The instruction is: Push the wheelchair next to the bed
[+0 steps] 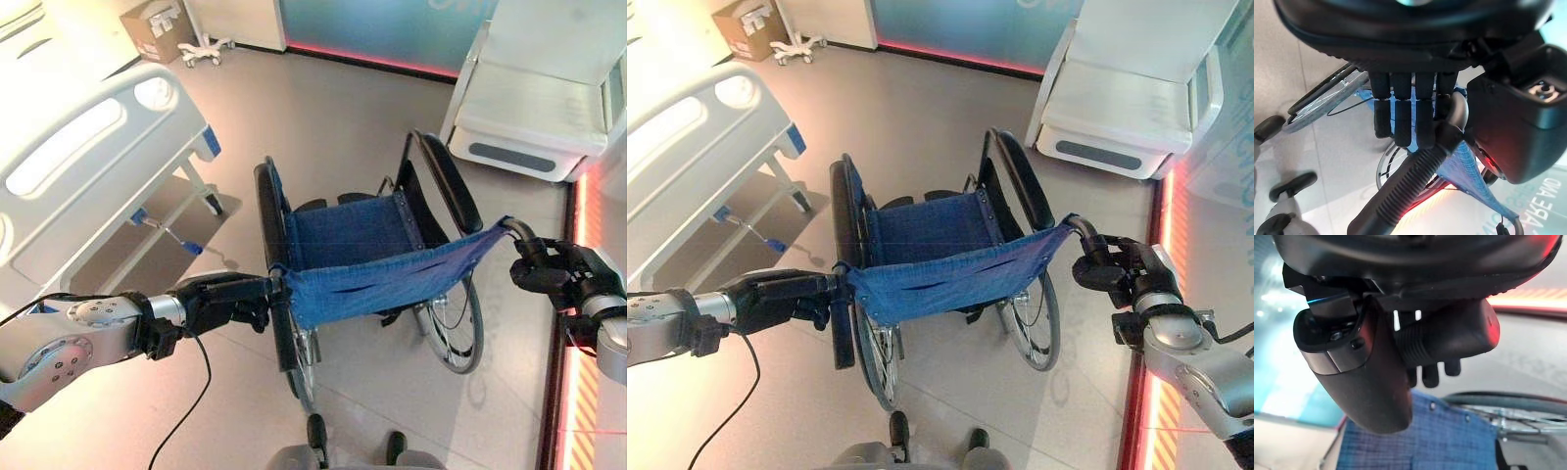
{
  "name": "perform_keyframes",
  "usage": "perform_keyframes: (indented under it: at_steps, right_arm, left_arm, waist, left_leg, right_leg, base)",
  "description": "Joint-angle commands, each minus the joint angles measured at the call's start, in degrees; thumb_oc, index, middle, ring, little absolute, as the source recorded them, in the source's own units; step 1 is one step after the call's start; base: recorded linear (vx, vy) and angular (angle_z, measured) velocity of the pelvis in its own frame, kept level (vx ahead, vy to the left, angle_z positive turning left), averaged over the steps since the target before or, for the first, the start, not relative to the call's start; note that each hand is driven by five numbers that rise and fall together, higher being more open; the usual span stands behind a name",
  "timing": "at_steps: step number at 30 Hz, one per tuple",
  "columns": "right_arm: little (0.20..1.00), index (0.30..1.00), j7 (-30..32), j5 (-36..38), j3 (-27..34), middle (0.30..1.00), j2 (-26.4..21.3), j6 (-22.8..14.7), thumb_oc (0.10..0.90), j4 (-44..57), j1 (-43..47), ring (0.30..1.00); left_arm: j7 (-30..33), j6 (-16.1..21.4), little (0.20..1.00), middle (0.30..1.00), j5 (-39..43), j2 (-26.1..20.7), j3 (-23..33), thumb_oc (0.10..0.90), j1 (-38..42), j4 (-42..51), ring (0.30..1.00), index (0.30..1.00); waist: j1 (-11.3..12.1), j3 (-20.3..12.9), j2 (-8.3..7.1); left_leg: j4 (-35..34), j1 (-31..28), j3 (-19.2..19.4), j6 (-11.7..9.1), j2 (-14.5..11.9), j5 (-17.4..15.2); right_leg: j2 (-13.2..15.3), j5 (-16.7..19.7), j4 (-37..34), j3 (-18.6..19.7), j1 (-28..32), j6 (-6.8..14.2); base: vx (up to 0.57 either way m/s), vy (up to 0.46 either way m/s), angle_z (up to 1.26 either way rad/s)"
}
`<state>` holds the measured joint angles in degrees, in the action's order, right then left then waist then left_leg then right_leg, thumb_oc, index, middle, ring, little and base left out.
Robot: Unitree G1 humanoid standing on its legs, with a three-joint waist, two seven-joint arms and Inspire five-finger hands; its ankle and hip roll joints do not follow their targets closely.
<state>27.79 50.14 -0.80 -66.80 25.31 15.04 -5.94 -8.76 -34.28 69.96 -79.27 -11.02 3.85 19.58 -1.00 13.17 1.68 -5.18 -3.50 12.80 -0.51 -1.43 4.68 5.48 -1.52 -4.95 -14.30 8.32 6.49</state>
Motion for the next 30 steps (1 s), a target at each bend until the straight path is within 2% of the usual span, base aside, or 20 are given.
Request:
perform_keyframes:
  at_steps: [1,2,5,9,11,15,25,30]
  right_arm:
    - [0.3,0.3,-0.6,3.6,-0.8,0.3,-1.0,-5.6,0.4,2.3,2.3,0.3]
    - [0.3,0.3,-0.5,3.4,-0.8,0.3,-0.8,-5.7,0.4,2.3,2.2,0.3]
    - [0.3,0.3,-0.6,3.6,-0.3,0.3,-0.9,-5.8,0.4,2.2,1.9,0.3]
    - [0.3,0.3,-1.3,3.9,1.6,0.3,-1.0,-5.2,0.4,2.5,0.6,0.3]
    - [0.3,0.3,-1.4,4.8,3.1,0.3,-1.5,-5.1,0.4,3.1,-0.6,0.3]
    - [0.3,0.3,-1.7,6.2,5.4,0.3,-2.3,-5.5,0.4,3.8,-2.7,0.3]
    - [0.3,0.3,-0.7,6.6,5.0,0.3,-1.8,-6.9,0.4,4.8,-3.5,0.3]
    - [0.3,0.3,-0.3,6.9,4.5,0.3,-1.9,-7.3,0.4,5.1,-3.1,0.3]
  left_arm:
    - [-2.8,4.3,0.484,0.484,1.7,2.0,3.6,0.522,-0.9,6.2,0.484,0.484]
    - [-2.1,4.2,0.9,0.9,1.6,1.9,4.0,0.8,-1.1,6.1,0.9,0.9]
    - [1.4,3.2,0.9,0.9,1.3,1.9,6.4,0.8,-2.8,5.3,0.9,0.9]
    - [4.3,-0.4,0.9,0.9,-1.2,1.9,11.6,0.8,-7.0,3.7,0.9,0.9]
    - [3.0,-1.3,0.9,0.9,-2.2,1.6,14.9,0.8,-10.1,3.2,0.9,0.9]
    - [1.4,-3.7,0.9,0.9,0.9,0.8,20.4,0.8,-15.7,3.1,0.9,0.9]
    - [-3.0,-2.2,0.9,0.9,-0.7,0.0,24.9,0.8,-21.3,3.4,0.9,0.9]
    - [-9.0,-4.3,0.9,0.9,-1.5,0.0,24.7,0.8,-22.2,4.3,0.9,0.9]
  waist:
    - [-1.1,-1.8,0.82]
    - [-1.0,-1.8,0.87]
    - [-0.8,-2.0,0.98]
    - [-0.5,-2.3,0.96]
    - [-0.3,-2.2,0.97]
    - [0.1,-2.2,1.15]
    - [0.9,-2.4,1.64]
    - [1.0,-2.2,1.84]
  left_leg:
    - [0.2,-2.8,1.9,-3.0,-2.4,-3.1]
    - [0.2,-2.8,1.8,-3.0,-2.4,-3.2]
    - [0.2,-2.8,1.8,-3.1,-2.4,-3.2]
    - [0.2,-2.9,1.5,-3.1,-2.3,-3.2]
    - [0.2,-2.9,1.4,-3.1,-2.2,-3.2]
    - [0.2,-2.9,1.2,-3.1,-2.2,-3.1]
    - [0.2,-3.1,1.1,-3.3,-2.3,-3.1]
    - [0.2,-3.2,1.1,-3.5,-2.5,-2.8]
  right_leg:
    - [1.0,4.7,0.0,-0.1,-2.9,2.5]
    - [1.0,4.7,0.0,-0.1,-2.9,2.5]
    - [1.1,4.5,0.0,-0.5,-2.7,2.5]
    - [1.2,4.4,0.0,-0.8,-2.6,2.5]
    - [1.1,4.3,0.0,-0.9,-2.5,2.5]
    - [1.2,4.4,0.0,-1.5,-2.3,2.5]
    - [1.5,4.3,0.0,-2.8,-1.8,2.4]
    - [1.5,4.2,0.0,-3.1,-1.7,2.2]
  base:
    - [0.0,0.0,0.0]
    - [0.0,0.0,0.0]
    - [0.0,0.0,0.0]
    - [0.0,0.0,0.0]
    - [0.0,0.0,0.0]
    - [-0.01,-0.014,0.02]
    - [-0.01,-0.034,0.06]
    - [0.0,-0.009,0.02]
